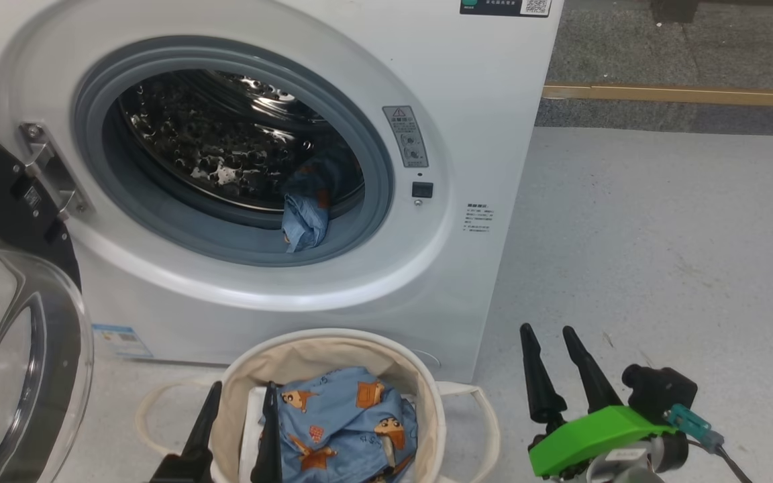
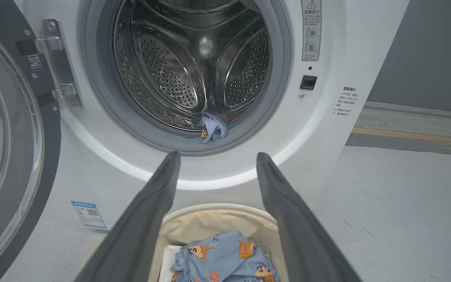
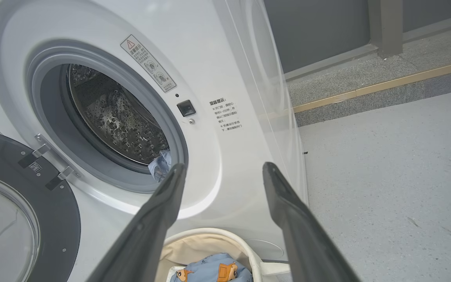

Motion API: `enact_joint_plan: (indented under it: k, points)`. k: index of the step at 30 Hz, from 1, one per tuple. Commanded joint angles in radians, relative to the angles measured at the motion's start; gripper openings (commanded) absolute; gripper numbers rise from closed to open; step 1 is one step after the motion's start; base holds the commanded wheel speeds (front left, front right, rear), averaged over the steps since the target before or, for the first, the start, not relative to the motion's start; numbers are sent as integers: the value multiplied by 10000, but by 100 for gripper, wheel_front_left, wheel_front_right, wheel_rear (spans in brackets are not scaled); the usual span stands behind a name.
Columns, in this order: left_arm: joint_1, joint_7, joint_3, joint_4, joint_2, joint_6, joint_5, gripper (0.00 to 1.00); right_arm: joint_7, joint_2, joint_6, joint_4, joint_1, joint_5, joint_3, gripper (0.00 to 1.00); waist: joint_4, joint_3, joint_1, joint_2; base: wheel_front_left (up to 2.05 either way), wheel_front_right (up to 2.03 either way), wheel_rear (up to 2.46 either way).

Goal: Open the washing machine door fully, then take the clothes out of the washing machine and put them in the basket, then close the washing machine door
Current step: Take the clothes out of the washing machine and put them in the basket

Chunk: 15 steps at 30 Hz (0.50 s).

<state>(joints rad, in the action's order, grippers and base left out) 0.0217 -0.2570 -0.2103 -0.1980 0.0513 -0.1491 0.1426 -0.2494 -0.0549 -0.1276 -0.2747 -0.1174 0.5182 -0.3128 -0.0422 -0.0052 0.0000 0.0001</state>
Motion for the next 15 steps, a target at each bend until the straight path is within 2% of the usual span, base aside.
enact_joint_plan:
  k: [1,15]
  points:
    - [-188,-47,363,405,10,4,-104,100,-124,47,-31,275,-174,-20,-212,100,5,0,0,-1,0,0,0]
    - [-283,-47,453,183,105,172,-34,100,-124,47,-31,300,-206,-9,-330,100,-132,129,0,-1,0,0,0]
